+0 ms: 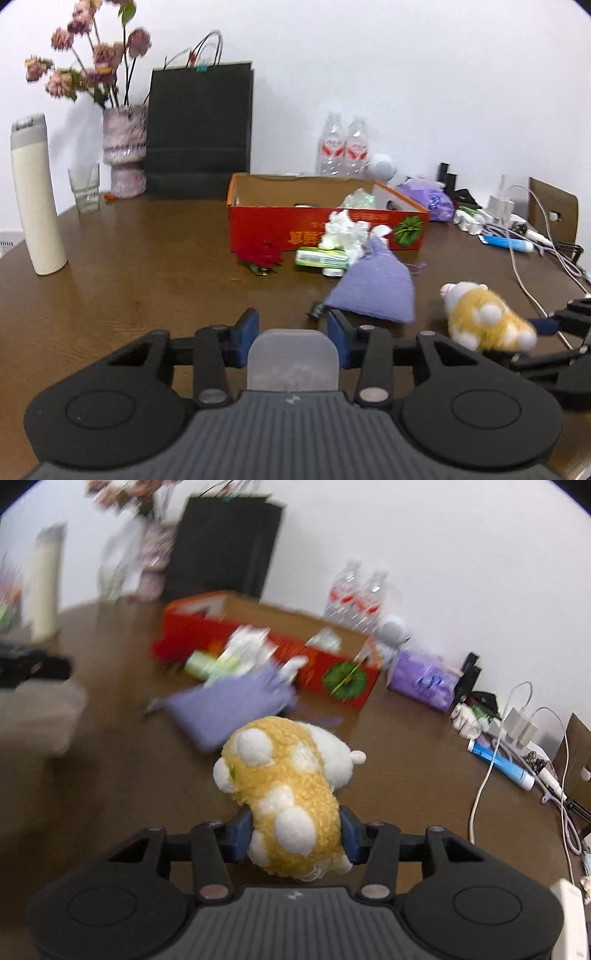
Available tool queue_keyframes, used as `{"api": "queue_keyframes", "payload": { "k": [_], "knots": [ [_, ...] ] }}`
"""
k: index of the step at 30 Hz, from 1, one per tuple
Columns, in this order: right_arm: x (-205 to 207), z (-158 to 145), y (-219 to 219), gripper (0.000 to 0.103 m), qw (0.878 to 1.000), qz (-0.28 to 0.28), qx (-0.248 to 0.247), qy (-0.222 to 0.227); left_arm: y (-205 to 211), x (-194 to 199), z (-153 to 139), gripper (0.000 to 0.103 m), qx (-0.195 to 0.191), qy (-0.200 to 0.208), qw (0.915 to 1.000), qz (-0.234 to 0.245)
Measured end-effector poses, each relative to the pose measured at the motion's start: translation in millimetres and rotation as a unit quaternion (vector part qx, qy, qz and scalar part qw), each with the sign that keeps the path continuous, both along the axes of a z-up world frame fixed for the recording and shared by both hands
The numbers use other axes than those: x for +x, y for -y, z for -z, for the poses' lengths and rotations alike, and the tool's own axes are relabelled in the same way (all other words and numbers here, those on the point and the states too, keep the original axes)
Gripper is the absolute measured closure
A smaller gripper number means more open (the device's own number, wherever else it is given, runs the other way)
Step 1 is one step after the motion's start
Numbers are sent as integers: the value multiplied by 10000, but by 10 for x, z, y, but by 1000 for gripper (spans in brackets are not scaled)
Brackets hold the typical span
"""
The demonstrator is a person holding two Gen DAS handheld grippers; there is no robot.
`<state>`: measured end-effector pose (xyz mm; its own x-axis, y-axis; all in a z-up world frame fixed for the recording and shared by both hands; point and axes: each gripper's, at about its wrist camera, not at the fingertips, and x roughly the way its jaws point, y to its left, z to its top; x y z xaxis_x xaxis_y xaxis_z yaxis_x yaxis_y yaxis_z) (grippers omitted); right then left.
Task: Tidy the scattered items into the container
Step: 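Grasp the yellow plush toy with the right tool while the left tool grasps the white bottle, then lift both held items and carry them over the box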
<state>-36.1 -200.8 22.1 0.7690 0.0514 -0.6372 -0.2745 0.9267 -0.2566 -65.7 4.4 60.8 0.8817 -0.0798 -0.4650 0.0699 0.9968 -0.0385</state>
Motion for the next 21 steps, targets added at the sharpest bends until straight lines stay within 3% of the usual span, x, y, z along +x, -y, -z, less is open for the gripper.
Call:
{"api": "queue_keyframes", "payload": {
  "k": [2,4,6,10,12,13,17,20,21],
  "knots": [
    [-134,36,-64,52,10000,18,-15,-91,44,-68,40,61,71,15,10000,22],
    [-255,41,-140,40,9999,-93,-52,-103,95,-117,102,60,214,3,9997,111],
    [-347,7,-186,18,9991,-416,-28,-90,139,-148,176,61,347,-45,9993,165],
    [-374,-134,-67,18,9958,-802,426,-97,123,-185,236,58,346,-42,9993,166],
    [-300,-144,36,18,9943,-832,642,-151,99,-167,277,35,263,-176,9991,266],
    [-231,-121,98,18,9930,-867,779,-201,89,-154,304,33,220,-266,9990,297],
    [96,7,309,23,9817,-922,1529,-665,36,-93,356,33,182,-406,9987,260],
    [213,48,332,25,9755,-1034,1741,-856,-4,-34,364,58,74,-510,9983,287],
    [221,55,318,35,9756,-1005,1763,-841,-5,-35,360,59,52,-508,9983,274]
  ]
}}
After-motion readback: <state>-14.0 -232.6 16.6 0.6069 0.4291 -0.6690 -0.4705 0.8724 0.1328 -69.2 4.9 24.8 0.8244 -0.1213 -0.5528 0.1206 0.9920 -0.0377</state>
